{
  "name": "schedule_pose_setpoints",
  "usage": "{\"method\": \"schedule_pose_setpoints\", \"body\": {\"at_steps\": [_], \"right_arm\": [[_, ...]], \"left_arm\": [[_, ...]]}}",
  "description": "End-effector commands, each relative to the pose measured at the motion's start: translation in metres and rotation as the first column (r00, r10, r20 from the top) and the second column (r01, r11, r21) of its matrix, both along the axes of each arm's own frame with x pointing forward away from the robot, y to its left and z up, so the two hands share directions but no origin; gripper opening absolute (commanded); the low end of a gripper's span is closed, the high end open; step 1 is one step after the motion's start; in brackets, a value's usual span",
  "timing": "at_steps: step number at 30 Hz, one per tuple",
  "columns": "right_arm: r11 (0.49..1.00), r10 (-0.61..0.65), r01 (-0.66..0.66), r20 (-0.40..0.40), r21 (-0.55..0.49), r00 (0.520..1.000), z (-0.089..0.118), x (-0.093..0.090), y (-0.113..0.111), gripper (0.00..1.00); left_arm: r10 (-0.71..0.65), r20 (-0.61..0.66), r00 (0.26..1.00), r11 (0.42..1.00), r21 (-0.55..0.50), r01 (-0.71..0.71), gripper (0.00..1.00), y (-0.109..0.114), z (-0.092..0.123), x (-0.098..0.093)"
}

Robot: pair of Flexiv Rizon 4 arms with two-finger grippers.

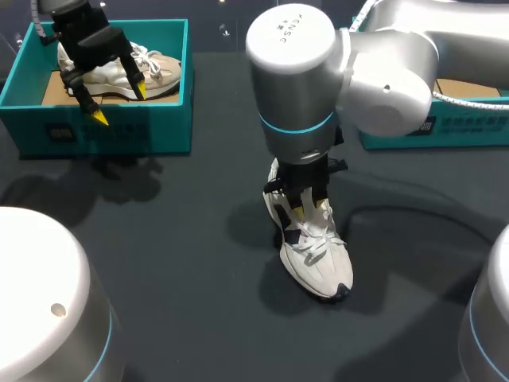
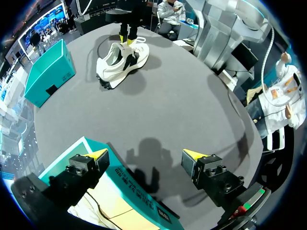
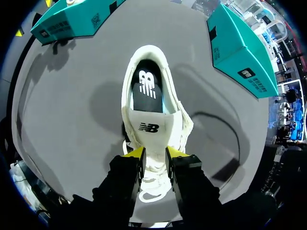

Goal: Take the shoe out of the shoebox, open the shoe tongue, remove and reinsert the insole, then place the shoe into the shoebox

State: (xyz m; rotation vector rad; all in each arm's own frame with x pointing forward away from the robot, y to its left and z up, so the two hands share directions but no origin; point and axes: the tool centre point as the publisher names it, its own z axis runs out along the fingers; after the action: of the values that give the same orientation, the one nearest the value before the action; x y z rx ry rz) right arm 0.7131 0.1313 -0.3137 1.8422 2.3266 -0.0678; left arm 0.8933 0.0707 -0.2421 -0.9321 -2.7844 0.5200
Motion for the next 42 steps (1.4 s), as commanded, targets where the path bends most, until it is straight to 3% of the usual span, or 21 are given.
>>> {"method": "schedule_pose_setpoints", "body": {"at_steps": [1,7,10,13,18,29,32,42], "right_arm": [[1.0,-0.005,0.005,-0.007,0.004,1.0,-0.012,0.009,-0.002,0.24],[0.999,-0.035,0.037,-0.061,0.027,0.998,-0.04,0.025,-0.014,0.24],[0.997,-0.044,0.05,-0.098,0.059,0.994,-0.057,0.033,-0.02,0.2],[0.996,-0.026,0.036,-0.114,0.08,0.993,-0.062,0.036,-0.015,0.2],[0.997,0.005,0.002,-0.092,0.072,0.996,-0.052,0.034,-0.005,0.2],[0.995,-0.07,0.072,0.022,-0.072,0.997,-0.008,0.008,-0.005,0.23],[0.993,-0.088,0.089,0.02,-0.08,0.996,-0.009,0.006,-0.01,0.23],[0.988,-0.151,0.149,-0.062,-0.034,0.987,-0.045,0.02,-0.035,0.24]], "left_arm": [[-0.001,0.0,1.0,1.0,0.003,0.001,1.0,0.0,0.0,0.0],[-0.001,0.0,1.0,1.0,0.003,0.001,1.0,0.0,0.0,0.0],[-0.001,0.0,1.0,1.0,0.003,0.001,1.0,0.0,0.0,0.0],[-0.001,0.0,1.0,1.0,0.003,0.001,1.0,0.0,0.0,0.0],[-0.001,0.0,1.0,1.0,0.003,0.001,1.0,0.0,0.0,0.0],[-0.001,0.0,1.0,1.0,0.003,0.001,1.0,0.0,0.0,0.0],[-0.001,0.0,1.0,1.0,0.003,0.001,1.0,0.0,0.0,0.0],[-0.001,0.0,1.0,1.0,0.003,0.001,1.0,0.0,0.0,0.0]]}}
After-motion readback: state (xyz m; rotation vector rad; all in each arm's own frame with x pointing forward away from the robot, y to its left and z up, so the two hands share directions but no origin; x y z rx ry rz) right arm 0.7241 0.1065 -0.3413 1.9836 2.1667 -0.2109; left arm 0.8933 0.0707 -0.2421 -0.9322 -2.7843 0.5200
